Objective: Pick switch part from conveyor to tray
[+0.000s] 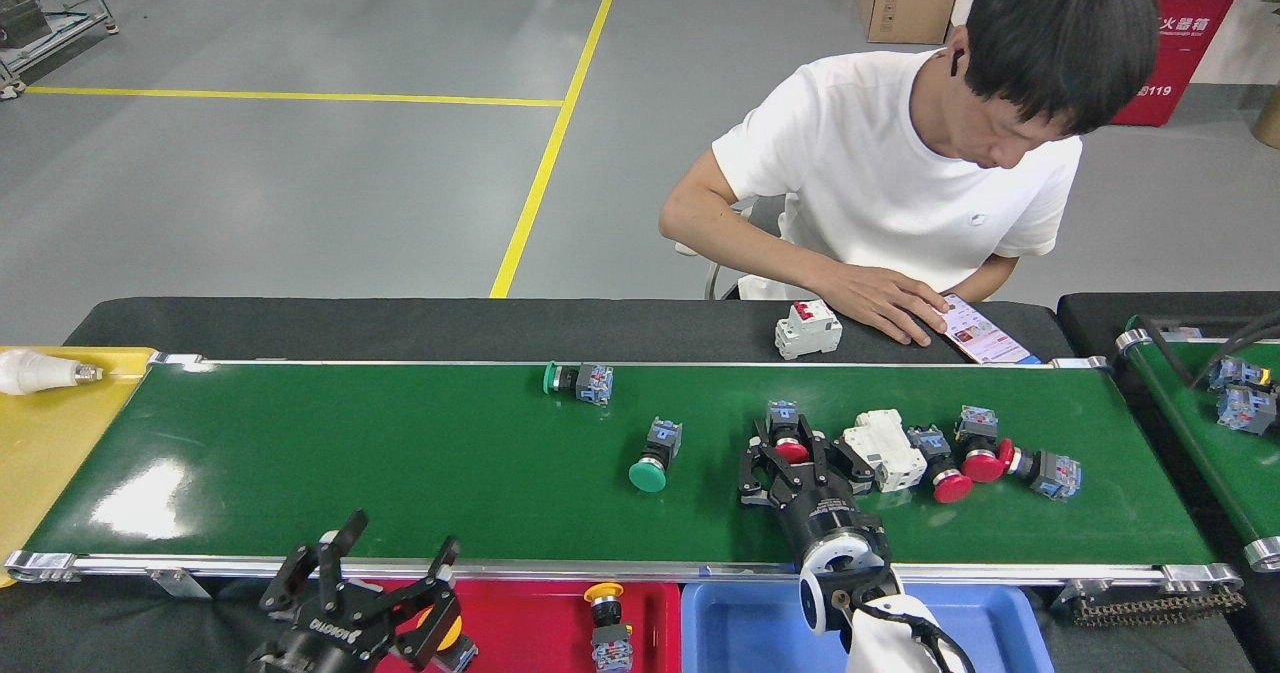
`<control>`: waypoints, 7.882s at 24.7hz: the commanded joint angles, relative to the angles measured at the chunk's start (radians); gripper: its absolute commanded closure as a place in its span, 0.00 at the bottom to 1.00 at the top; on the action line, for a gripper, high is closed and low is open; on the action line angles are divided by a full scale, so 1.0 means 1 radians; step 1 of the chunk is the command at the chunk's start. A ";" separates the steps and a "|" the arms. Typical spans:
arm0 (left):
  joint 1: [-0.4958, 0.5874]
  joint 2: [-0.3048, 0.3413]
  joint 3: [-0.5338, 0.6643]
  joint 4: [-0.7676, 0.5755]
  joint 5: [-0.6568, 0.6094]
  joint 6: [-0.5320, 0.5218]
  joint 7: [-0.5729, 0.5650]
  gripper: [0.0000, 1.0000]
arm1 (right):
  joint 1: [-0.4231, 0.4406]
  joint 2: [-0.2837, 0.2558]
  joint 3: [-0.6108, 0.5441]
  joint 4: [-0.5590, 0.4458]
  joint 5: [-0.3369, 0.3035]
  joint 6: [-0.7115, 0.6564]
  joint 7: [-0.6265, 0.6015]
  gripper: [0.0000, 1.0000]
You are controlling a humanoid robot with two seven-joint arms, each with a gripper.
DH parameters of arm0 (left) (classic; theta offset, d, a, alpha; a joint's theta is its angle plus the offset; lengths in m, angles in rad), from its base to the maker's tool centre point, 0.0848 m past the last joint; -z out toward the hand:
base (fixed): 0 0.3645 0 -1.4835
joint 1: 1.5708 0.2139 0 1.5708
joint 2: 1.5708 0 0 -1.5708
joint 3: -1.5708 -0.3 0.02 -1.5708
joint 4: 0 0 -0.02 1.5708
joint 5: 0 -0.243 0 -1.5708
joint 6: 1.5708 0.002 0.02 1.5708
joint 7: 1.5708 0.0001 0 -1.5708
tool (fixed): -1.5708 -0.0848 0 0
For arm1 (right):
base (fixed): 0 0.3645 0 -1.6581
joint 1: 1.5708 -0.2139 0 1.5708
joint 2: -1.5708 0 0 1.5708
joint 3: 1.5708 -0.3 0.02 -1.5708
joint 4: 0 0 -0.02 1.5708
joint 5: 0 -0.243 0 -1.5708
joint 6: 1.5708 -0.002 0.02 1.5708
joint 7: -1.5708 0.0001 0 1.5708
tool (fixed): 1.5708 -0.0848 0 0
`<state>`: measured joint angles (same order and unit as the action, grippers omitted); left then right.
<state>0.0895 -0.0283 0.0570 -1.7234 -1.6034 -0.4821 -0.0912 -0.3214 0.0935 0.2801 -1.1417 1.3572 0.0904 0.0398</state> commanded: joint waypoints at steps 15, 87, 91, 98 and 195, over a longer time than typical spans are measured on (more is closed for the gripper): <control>-0.264 -0.045 -0.105 0.311 -0.130 0.045 -0.001 0.00 | 0.412 -0.003 0.013 -0.477 -0.090 -0.765 0.131 0.66; 0.142 0.028 0.512 0.038 0.146 -0.035 0.022 0.00 | 0.304 -0.051 0.050 -0.472 -0.156 -0.497 0.089 0.91; 0.145 0.024 0.503 0.027 0.146 -0.033 0.022 0.00 | 0.381 -0.032 0.076 -0.483 -0.147 -0.707 0.107 0.66; 0.082 0.044 0.350 0.036 0.129 -0.035 0.024 0.00 | 0.360 0.014 0.136 -0.477 -0.148 -0.638 0.178 0.00; -0.048 -0.032 -0.599 0.050 -0.371 -0.214 0.070 0.00 | 0.323 -0.166 -0.432 -0.428 -0.109 -0.256 -0.017 0.01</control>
<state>0.0452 -0.0573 -0.5491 -1.6623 -1.9787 -0.7067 -0.0277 0.0127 -0.0626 -0.1488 -1.5596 1.2516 -0.1619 0.0315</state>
